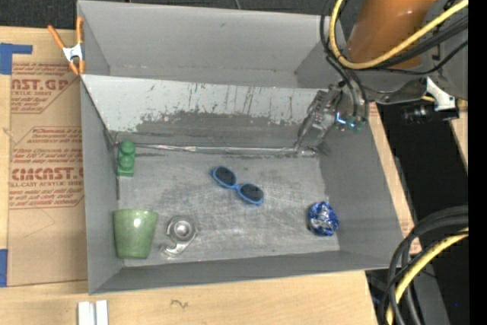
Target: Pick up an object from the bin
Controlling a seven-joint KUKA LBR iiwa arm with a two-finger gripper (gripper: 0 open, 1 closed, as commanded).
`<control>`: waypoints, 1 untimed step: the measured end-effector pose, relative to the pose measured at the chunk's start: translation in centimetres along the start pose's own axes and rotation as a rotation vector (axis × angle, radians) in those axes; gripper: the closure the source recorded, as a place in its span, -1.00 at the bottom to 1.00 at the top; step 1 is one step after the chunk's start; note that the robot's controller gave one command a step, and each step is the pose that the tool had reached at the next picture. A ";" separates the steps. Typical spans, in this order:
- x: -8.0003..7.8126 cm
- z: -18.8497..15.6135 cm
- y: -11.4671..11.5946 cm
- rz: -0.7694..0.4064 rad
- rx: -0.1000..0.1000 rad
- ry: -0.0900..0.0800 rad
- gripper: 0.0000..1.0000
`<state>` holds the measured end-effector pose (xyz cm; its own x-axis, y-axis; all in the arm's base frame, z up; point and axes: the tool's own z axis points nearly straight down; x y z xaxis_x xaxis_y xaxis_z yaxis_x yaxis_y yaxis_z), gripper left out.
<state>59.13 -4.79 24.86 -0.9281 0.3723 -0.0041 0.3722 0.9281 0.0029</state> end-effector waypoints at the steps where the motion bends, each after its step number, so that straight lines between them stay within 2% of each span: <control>1: 3.6 14.6 0.9 -0.005 0.005 0.012 1.00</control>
Offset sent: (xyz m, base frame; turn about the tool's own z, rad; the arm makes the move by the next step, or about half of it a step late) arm -0.0271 0.0208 -0.1409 -0.0035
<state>56.16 -2.61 10.22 -0.9300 0.3675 0.0074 0.3675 0.9300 -0.0023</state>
